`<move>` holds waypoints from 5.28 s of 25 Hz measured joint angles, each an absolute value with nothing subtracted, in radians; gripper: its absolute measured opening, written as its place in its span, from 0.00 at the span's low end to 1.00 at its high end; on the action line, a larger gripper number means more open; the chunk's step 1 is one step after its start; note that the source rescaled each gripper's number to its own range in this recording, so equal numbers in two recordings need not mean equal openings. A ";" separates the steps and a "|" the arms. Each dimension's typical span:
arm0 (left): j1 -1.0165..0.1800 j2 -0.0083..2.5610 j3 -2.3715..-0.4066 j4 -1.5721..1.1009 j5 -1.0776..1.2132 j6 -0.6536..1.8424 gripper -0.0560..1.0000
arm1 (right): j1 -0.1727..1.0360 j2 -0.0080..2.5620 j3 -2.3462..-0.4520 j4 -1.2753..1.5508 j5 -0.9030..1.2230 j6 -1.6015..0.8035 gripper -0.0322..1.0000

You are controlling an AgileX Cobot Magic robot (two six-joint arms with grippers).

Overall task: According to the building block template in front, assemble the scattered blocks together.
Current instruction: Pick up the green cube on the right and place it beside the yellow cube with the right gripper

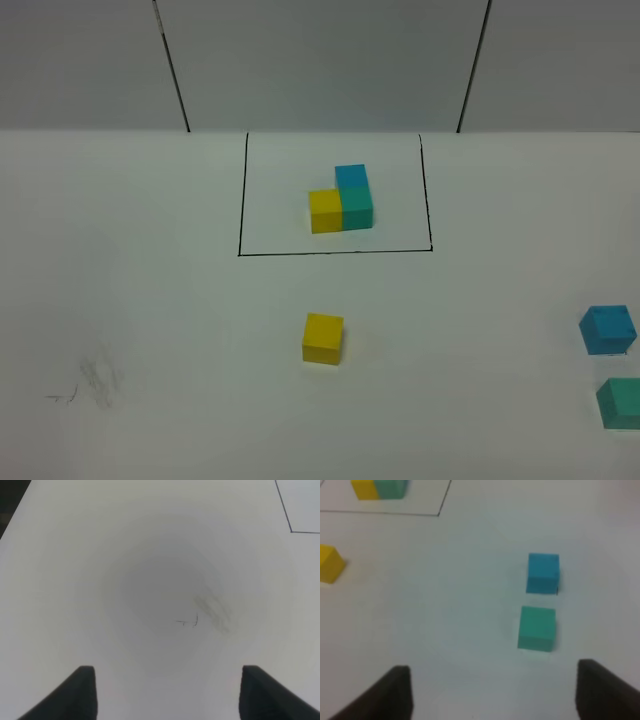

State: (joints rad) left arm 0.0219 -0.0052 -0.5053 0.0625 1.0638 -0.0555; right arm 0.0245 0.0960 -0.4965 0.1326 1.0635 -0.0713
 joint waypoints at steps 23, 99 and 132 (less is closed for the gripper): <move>0.022 -0.005 -0.505 0.063 1.064 -0.055 0.40 | 0.025 1.112 -0.655 -0.062 0.750 0.049 1.00; 0.022 -0.005 -0.505 0.063 1.064 -0.055 0.40 | 0.358 1.560 -0.962 0.119 0.750 -0.539 0.29; 0.022 -0.005 -0.505 0.063 1.065 -0.055 0.40 | 0.610 1.985 -1.364 0.028 0.820 -0.908 0.29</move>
